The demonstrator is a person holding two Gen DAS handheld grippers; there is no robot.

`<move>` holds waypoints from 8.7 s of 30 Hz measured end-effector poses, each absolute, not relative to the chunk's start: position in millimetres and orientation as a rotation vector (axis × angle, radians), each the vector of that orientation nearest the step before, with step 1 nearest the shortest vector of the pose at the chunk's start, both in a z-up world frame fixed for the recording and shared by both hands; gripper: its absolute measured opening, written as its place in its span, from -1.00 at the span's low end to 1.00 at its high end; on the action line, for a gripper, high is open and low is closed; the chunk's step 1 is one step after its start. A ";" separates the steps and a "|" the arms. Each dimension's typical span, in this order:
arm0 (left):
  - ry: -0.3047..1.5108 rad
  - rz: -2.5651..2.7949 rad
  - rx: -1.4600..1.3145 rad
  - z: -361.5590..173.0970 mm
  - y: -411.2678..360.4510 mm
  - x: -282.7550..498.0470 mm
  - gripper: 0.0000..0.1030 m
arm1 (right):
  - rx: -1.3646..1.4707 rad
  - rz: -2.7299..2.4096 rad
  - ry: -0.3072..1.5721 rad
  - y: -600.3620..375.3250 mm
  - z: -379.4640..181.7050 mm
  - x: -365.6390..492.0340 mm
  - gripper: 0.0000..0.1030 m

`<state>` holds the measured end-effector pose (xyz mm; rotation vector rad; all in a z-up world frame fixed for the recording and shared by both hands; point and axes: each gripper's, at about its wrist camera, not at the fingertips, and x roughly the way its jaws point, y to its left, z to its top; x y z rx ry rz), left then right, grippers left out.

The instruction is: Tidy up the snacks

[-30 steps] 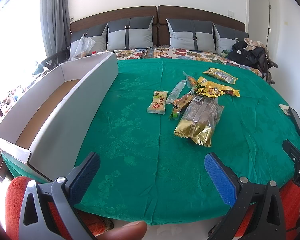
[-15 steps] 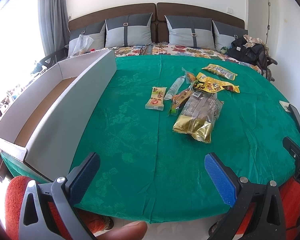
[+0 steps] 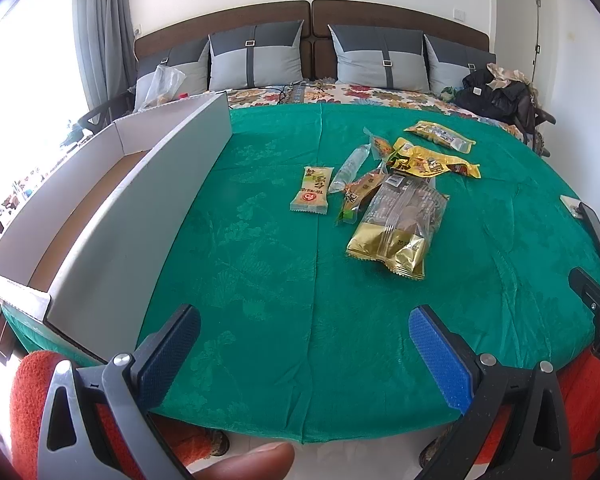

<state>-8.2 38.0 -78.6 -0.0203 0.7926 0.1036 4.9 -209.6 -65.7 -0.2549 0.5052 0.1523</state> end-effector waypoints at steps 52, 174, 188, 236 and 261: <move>0.900 0.178 -0.096 -96.1 84.3 6.9 1.00 | -0.043 0.343 1.008 -134.5 -85.3 127.0 -0.12; 0.884 0.404 -0.390 -28.7 349.8 -16.8 0.53 | 0.163 0.949 0.877 82.4 66.3 114.3 0.49; 0.802 0.238 -0.081 -28.5 211.2 91.6 0.61 | -0.216 0.093 0.765 -240.0 -102.1 121.2 0.49; 0.966 0.062 -0.125 -149.2 82.9 116.3 0.99 | -0.050 0.065 0.836 -278.0 -131.2 138.9 0.83; 0.948 0.052 -0.034 -151.9 70.9 106.7 1.00 | -0.050 0.064 0.835 -278.2 -131.5 138.8 0.84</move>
